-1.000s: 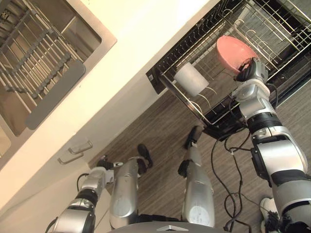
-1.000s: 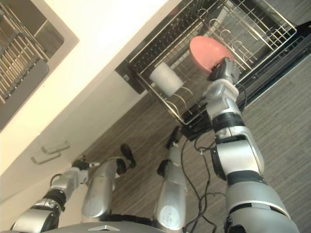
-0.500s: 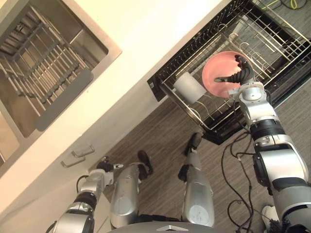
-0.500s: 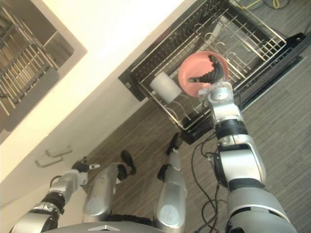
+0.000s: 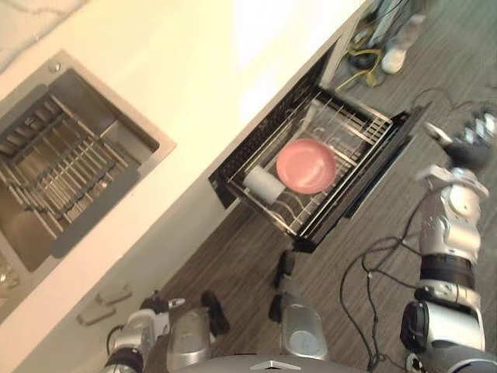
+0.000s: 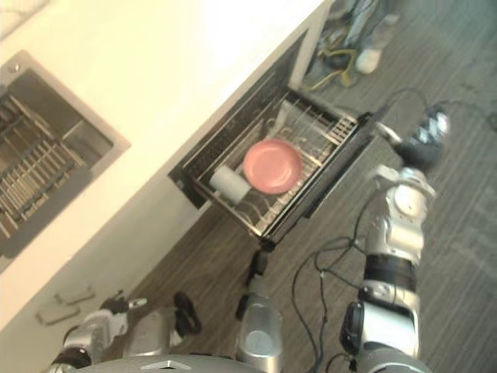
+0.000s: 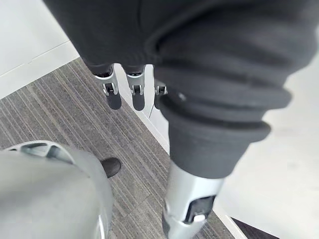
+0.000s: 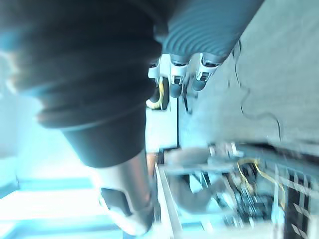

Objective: Walk over to the sink, pick up the cup, carry it to the dishwasher, place the cup inside the dishwasher, then close the dishwasher door

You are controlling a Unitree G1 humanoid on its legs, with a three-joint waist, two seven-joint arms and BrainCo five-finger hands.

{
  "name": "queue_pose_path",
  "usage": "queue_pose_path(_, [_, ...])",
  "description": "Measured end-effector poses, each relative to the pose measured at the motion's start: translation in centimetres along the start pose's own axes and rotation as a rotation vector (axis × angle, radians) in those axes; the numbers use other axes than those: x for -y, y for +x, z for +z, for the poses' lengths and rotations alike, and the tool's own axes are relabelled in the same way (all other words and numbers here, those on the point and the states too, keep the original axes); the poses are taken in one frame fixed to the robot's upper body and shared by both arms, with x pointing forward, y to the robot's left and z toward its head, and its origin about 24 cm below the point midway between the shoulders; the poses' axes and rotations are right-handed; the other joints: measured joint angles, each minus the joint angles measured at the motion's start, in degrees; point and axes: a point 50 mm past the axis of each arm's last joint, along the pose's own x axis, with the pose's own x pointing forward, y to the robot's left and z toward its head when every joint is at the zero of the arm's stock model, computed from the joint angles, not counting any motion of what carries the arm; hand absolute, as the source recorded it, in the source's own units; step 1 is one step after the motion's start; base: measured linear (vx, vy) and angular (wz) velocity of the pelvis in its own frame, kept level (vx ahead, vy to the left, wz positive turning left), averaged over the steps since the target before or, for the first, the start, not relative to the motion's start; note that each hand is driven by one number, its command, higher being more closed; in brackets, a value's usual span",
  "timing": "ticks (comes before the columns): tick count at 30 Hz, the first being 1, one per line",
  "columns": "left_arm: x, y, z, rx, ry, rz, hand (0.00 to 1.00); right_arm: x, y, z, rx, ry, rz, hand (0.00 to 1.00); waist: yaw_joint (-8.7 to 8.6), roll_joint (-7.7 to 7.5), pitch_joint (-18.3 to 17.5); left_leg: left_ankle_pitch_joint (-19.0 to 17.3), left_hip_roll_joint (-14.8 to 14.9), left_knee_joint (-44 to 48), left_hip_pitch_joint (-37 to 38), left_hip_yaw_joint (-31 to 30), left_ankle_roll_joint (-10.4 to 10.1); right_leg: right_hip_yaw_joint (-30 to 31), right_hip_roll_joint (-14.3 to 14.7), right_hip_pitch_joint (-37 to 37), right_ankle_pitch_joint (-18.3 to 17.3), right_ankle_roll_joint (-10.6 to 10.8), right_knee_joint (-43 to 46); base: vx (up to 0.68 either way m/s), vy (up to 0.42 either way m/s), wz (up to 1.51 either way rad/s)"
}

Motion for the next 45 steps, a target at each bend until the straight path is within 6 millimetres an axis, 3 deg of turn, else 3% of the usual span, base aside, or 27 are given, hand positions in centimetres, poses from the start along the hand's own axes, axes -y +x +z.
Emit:
queue_pose_path(3, [-0.3,-0.3,-2.2,-0.064,-0.028,0.011,0.0,3.9,-0.9,-1.8,-0.094,0.065,-0.112,0.0,-1.2,0.09,-1.5,0.4,-0.2,-2.1,2.9,2.0,-0.5,1.1,0.3,1.0,-0.5,0.2,0.0,0.06,0.048,-0.25])
queue_pose_path(4, [-0.4,-0.3,-2.7,-0.079,-0.031,0.014,0.0,5.6,-1.4,-3.2,-0.163,0.082,-0.167,1.0,-1.52,0.02,-2.0,1.1,-0.3,-2.9,3.7,2.5,-0.7,1.1,0.3,1.2,-0.7,0.1,0.0,0.06,0.023,-0.11])
queue_pose_path(8, [-0.1,-0.3,-2.7,-0.067,-0.058,-0.008,0.0,10.2,-4.6,-8.5,-0.411,0.288,-0.343,1.0,-1.93,0.53,-2.2,3.2,0.0,-5.6,5.3,5.6,-1.2,0.6,0.3,0.5,-3.1,-0.2,1.9,0.02,-0.005,-0.02])
queue_pose_path(11, [1.0,-0.4,-2.8,-0.058,-0.072,-0.051,0.0,11.1,-6.5,-10.6,-0.523,0.44,-0.365,1.0,-2.02,1.69,-2.0,3.9,-0.1,-6.8,5.2,8.6,-1.2,-3.0,-1.7,-2.1,-5.2,-0.6,6.3,0.0,0.0,0.0])
queue_pose_path(15, [2.2,-0.2,-2.0,-0.03,-0.073,-0.099,0.0,10.0,-7.4,-12.0,-0.586,0.588,-0.247,1.0,-1.29,3.53,-1.1,4.5,-0.9,-7.5,3.5,10.7,-0.8,-3.8,-3.9,-5.7,-6.5,-0.6,10.3,-0.04,0.008,0.05])
queue_pose_path(20, [2.7,-0.1,-0.6,0.019,-0.07,-0.114,0.0,4.6,-5.3,-11.3,-0.557,0.679,-0.006,1.0,-0.76,5.14,1.1,5.8,-2.4,-8.7,1.4,12.0,-0.4,-3.4,-5.8,-9.3,-6.2,-0.5,12.5,-0.03,0.0,0.06])
queue_pose_path(22, [3.5,0.0,0.2,0.039,-0.064,-0.133,0.0,0.7,-4.3,-10.9,-0.567,0.667,0.136,1.0,-0.52,5.46,2.1,7.3,-2.8,-9.1,0.7,12.8,-0.3,-3.5,-6.4,-10.4,-6.1,-0.6,13.2,0.0,-0.022,0.09])
queue_pose_path(25, [4.8,0.0,1.0,0.057,-0.054,-0.169,0.0,-3.3,-3.3,-9.9,-0.572,0.605,0.267,1.0,0.2,6.36,3.1,8.3,-3.4,-10.3,0.0,12.4,-0.2,-3.5,-6.8,-11.4,-6.1,-0.6,13.7,0.0,-0.007,0.09])
queue_pose_path(30, [5.8,-0.1,0.9,0.046,-0.059,-0.205,0.0,-5.5,-1.3,-7.7,-0.551,0.399,0.402,1.0,-0.45,7.5,3.8,9.3,-4.2,-10.8,-0.7,11.0,0.3,-4.1,-7.8,-11.9,-6.1,-0.6,14.5,-0.02,-0.001,0.12])
queue_pose_path(35, [6.9,-0.2,0.1,0.003,-0.045,-0.25,0.0,-9.5,0.6,-5.1,-0.548,0.233,0.5,1.0,-0.87,9.68,4.9,10.4,-5.7,-12.9,-1.1,7.7,1.2,-6.2,-9.4,-12.0,-6.6,-0.8,15.3,-0.1,-0.039,0.21])
queue_pose_path(45, [7.0,-0.3,0.0,-0.01,-0.036,-0.292,0.0,-14.7,0.0,-3.6,-0.582,0.094,0.652,1.0,0.64,10.37,5.4,14.1,-6.1,-14.8,-4.6,1.2,1.5,-11.8,-11.7,-12.2,-6.5,-2.4,16.7,-0.07,-0.067,0.31])
